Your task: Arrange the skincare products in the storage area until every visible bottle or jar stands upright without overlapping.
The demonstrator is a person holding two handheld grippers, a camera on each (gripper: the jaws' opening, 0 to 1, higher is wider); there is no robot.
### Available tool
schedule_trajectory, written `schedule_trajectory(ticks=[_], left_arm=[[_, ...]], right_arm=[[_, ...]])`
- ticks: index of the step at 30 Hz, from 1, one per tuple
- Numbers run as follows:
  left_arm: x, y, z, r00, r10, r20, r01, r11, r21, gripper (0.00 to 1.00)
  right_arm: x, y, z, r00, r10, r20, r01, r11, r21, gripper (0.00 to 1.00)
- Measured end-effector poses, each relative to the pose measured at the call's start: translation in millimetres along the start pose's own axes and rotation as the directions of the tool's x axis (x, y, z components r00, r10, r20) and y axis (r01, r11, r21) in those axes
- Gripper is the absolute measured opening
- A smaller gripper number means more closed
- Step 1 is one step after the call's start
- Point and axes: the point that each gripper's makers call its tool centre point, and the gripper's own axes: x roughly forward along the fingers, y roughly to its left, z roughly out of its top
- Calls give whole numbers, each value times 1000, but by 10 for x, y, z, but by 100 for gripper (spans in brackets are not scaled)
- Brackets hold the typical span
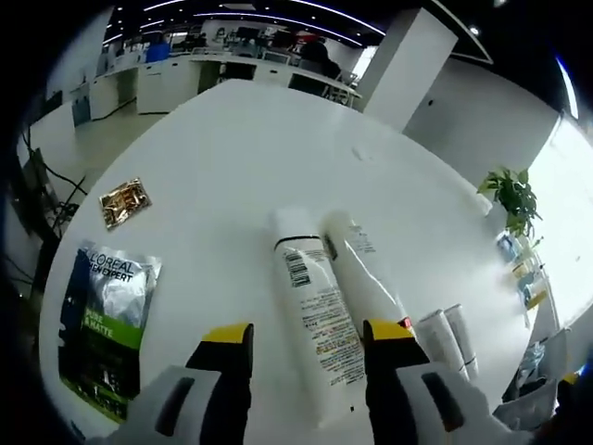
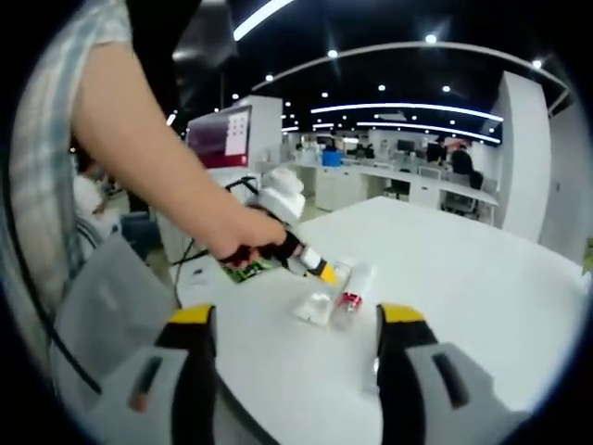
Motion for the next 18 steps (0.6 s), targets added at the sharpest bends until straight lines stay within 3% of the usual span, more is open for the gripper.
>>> schedule_trajectory(ticks=[6, 7, 8, 10, 14, 18], left_arm=[[176, -29, -79, 997, 32, -64, -28, 998, 58, 51], [214, -19, 10, 999, 42, -27, -39, 994, 100, 50], [211, 20, 10, 997, 69, -33, -64, 991, 117, 50], [248, -9, 33, 997, 65, -37, -59, 987, 147, 50], [316, 76, 98, 996, 82, -19, -72, 944, 323, 51], [271, 168, 62, 994, 102, -30, -79, 900, 429, 39]], right_arm=[[2, -23, -22, 1000, -9, -9, 9, 1000, 10, 68], [4, -28, -25, 1000, -9, -11, 10, 1000, 12, 68], [4, -28, -27, 1000, -9, -12, 9, 1000, 14, 68], [7, -25, -32, 1000, -7, -15, 7, 1000, 14, 68], [13, -22, -46, 1000, -3, -21, 3, 1000, 18, 68], [18, -12, -55, 1000, 5, -25, -4, 1000, 27, 68]])
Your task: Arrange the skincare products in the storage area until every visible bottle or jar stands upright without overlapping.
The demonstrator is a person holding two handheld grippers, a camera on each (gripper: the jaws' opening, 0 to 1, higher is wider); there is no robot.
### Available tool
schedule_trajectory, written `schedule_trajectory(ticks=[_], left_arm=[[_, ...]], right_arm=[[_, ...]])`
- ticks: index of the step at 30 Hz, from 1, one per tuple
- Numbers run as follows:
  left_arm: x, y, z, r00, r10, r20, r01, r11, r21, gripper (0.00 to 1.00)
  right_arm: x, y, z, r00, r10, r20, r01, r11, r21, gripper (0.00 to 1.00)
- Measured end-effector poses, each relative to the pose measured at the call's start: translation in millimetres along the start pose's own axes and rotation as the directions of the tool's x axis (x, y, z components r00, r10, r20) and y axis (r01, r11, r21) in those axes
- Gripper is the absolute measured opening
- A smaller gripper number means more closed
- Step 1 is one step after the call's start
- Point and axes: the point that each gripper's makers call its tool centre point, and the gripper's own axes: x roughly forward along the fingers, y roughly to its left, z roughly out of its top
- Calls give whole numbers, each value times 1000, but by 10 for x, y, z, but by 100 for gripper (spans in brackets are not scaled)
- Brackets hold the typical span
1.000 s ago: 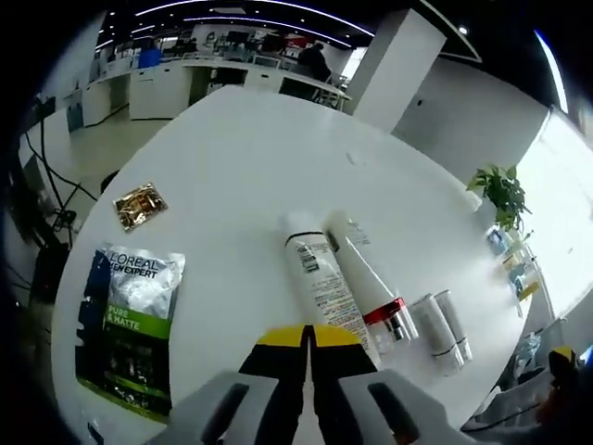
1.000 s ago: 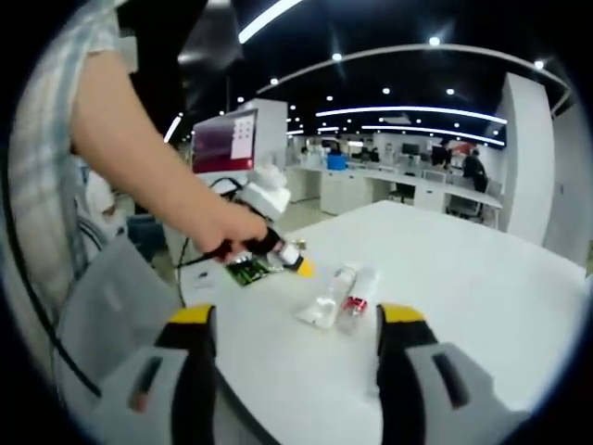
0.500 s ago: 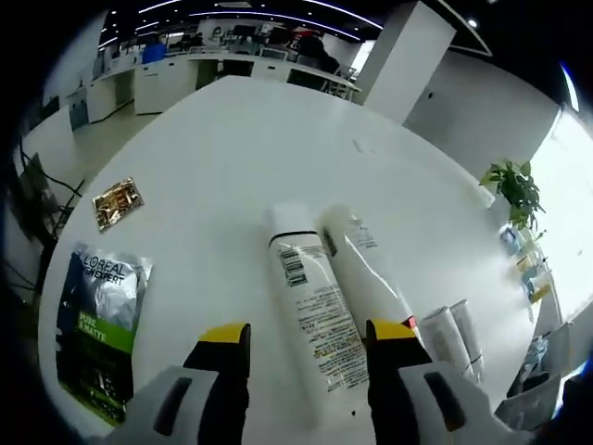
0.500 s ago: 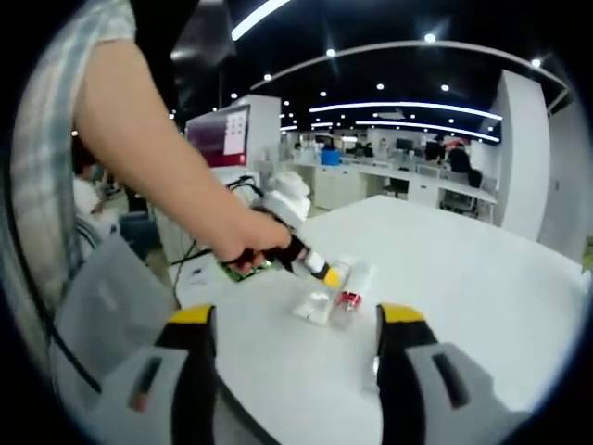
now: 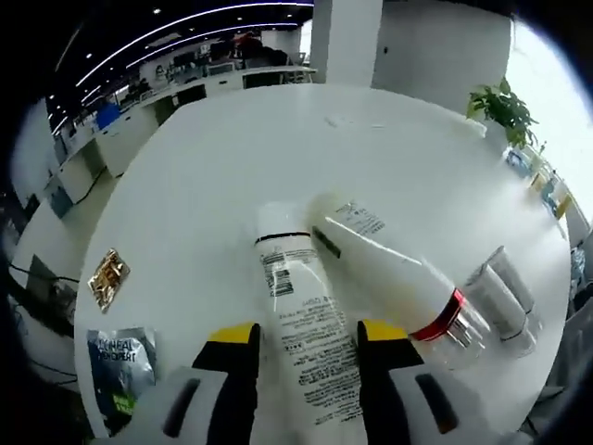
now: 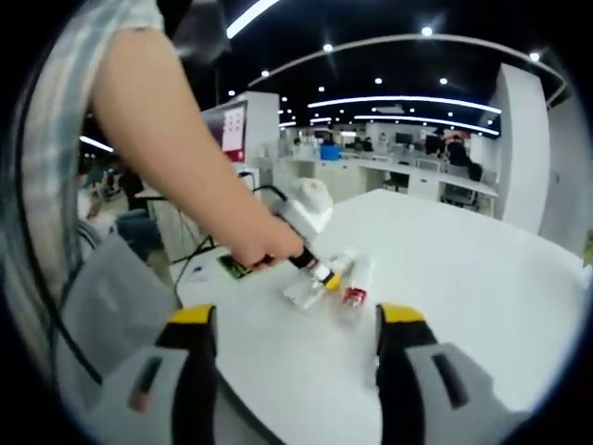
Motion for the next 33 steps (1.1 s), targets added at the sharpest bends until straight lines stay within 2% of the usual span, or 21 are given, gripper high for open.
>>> schedule_trajectory(ticks=[3, 9, 12, 15, 19, 24, 27, 31, 33], left_arm=[[-9, 62, -1, 1000, -10, 2, 10, 1000, -30, 38], [-10, 32, 66, 1000, -29, 5, 29, 1000, 6, 41], [-11, 43, 54, 999, -33, 2, 33, 999, 19, 37], [5, 73, 43, 999, -36, -1, 36, 999, -25, 34], [8, 73, 45, 999, -44, -30, 43, 998, -42, 29], [-29, 22, 31, 995, -86, -42, 82, 993, -86, 23], [-59, -16, 15, 994, -95, -56, 91, 994, -67, 21], [-143, -86, -10, 990, -134, -45, 129, 987, -98, 21], [-173, -51, 7, 990, -134, -31, 129, 984, -120, 21]], right_arm=[[5, 15, -8, 1000, 8, -4, -8, 1000, 3, 68], [19, 40, -33, 1000, 21, -18, -21, 1000, 6, 67], [22, 44, -39, 999, 24, -21, -24, 1000, 7, 67], [22, 43, -43, 999, 24, -22, -24, 1000, 9, 67], [22, 28, -53, 999, 20, -26, -19, 1000, 17, 67], [15, 20, -41, 1000, 17, -20, -17, 1000, 20, 67], [16, 22, -41, 1000, 19, -19, -18, 1000, 23, 67], [15, 38, -41, 999, 29, -17, -28, 999, 27, 67], [15, 42, -39, 999, 31, -16, -31, 999, 26, 66]])
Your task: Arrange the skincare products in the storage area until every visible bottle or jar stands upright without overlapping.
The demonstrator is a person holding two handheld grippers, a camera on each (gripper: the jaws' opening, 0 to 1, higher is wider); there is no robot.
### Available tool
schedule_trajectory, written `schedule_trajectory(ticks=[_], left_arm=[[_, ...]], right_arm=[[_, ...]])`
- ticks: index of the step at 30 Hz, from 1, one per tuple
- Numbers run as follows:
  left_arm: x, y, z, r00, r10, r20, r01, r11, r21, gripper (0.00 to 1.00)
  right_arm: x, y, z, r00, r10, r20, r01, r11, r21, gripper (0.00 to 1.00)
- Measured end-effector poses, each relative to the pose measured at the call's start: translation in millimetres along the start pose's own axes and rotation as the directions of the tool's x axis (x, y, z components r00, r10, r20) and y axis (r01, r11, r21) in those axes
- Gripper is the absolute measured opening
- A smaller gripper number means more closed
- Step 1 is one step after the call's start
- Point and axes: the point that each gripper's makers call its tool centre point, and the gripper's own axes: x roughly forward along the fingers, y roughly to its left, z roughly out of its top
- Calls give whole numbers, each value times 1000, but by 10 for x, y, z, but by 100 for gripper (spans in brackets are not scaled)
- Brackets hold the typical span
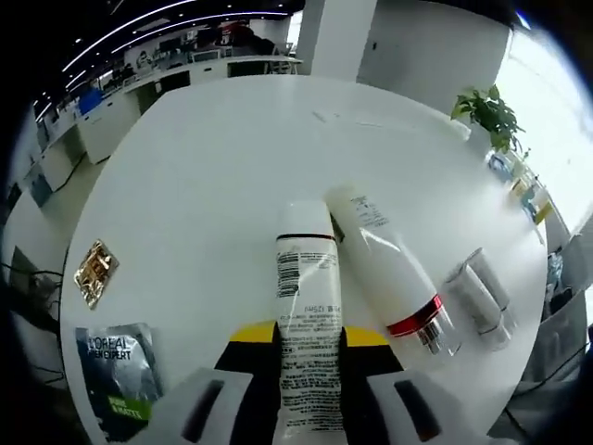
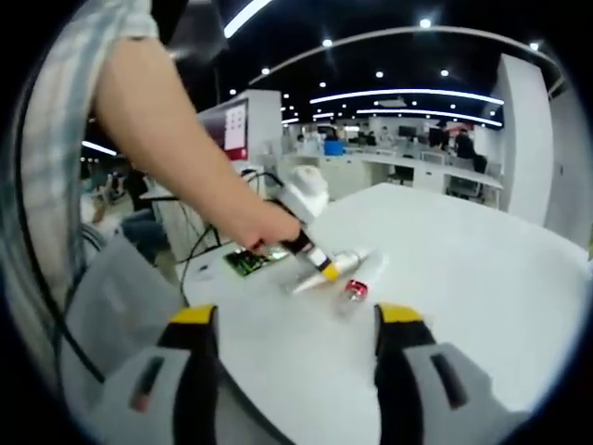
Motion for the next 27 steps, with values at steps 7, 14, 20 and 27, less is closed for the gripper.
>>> schedule_trajectory(ticks=[7, 14, 20, 27], left_arm=[[-270, -78, 117, 996, -26, 83, 30, 998, -52, 22], [-619, -315, 23, 991, -101, 92, 102, 995, -4, 22], [-804, -576, -102, 981, -174, 83, 168, 983, 71, 22], [-1035, -826, -336, 979, -205, 0, 200, 956, 214, 22]], right_arm=[[-5, 18, 14, 1000, 12, 5, -12, 1000, 2, 66], [-36, -26, 81, 999, 12, 30, -13, 999, 42, 64], [-54, -33, 205, 999, 32, 44, -35, 998, 61, 68], [-95, -328, 377, 998, 23, 52, -23, 1000, -2, 70]])
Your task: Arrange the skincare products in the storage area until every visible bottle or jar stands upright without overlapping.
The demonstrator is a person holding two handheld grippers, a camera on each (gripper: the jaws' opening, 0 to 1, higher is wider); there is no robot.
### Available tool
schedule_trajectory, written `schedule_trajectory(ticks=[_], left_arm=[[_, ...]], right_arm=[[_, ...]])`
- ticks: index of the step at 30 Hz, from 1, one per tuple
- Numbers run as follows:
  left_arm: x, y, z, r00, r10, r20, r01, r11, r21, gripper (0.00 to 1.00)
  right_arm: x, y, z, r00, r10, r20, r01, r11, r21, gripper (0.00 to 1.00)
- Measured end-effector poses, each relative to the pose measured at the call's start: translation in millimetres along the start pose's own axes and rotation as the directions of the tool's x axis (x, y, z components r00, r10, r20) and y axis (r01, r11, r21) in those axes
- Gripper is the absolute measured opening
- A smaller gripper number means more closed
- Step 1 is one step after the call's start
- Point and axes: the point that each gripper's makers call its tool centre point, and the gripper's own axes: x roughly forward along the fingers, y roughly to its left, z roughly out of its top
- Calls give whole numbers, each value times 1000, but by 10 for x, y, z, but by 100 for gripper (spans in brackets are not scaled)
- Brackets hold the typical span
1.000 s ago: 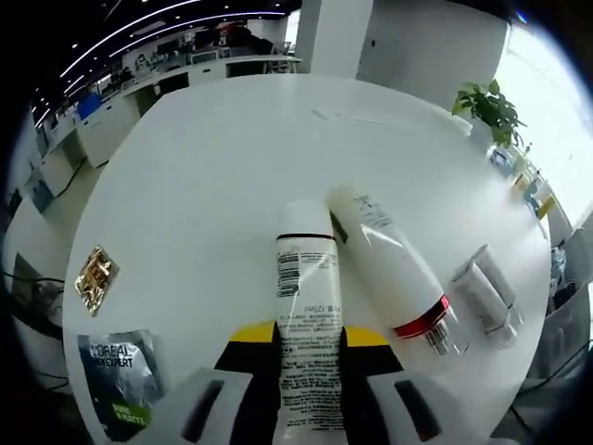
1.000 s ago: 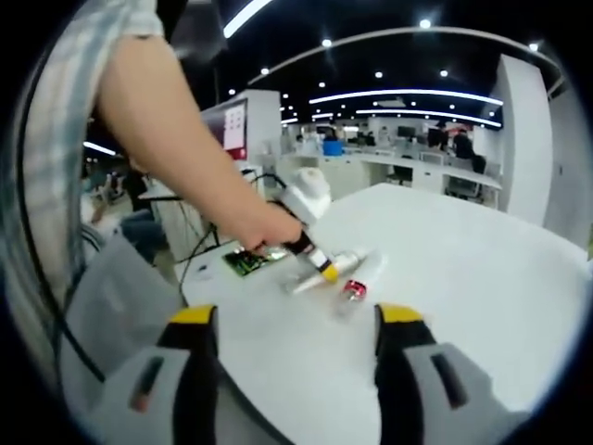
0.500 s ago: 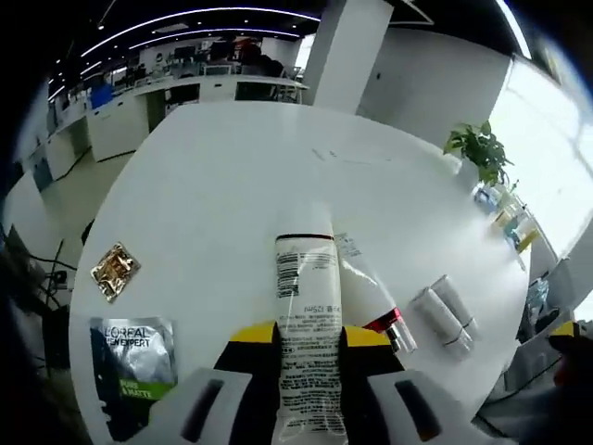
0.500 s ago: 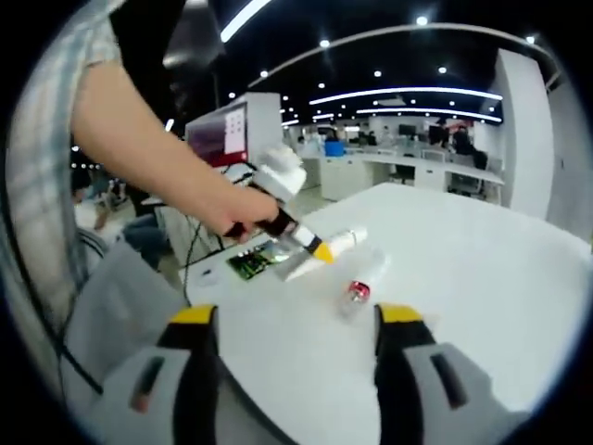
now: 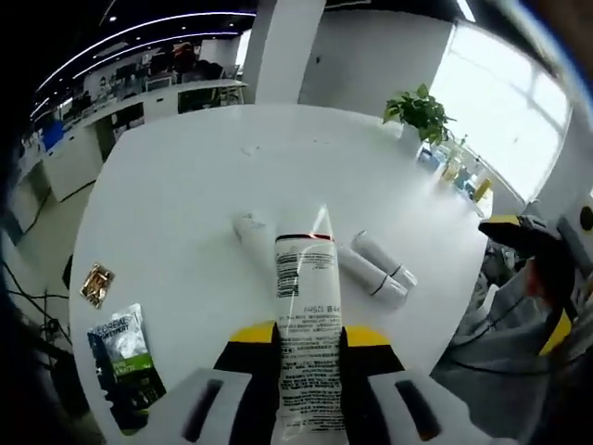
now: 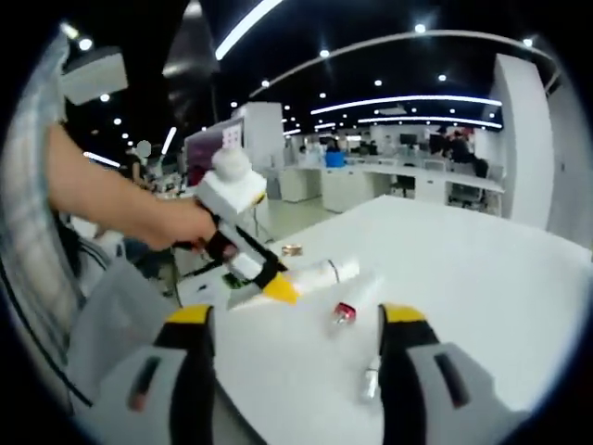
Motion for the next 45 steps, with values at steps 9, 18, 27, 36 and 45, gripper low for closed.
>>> schedule_trajectory(ticks=[9, 18, 27, 36, 45], left_arm=[[-171, -528, -90, 993, -94, -66, 105, 976, 188, 23], [-241, -967, -163, 981, -107, -164, 166, 897, 410, 23], [-260, -1323, -317, 949, -117, -292, 282, 726, 627, 23], [-312, -1544, -311, 934, -111, -339, 332, 619, 712, 23], [-376, -1589, -327, 922, -113, -370, 366, 564, 740, 25]], right_arm=[[18, -69, -146, 969, 147, -198, -192, 953, -234, 80], [-50, 124, -330, 872, 276, -405, -440, 804, -400, 68], [-148, 324, -651, 713, 353, -606, -631, 700, -335, 50], [-196, 558, -834, 640, 402, -655, -699, 658, -279, 38], [-219, 570, -773, 685, 412, -600, -640, 734, -227, 31]])
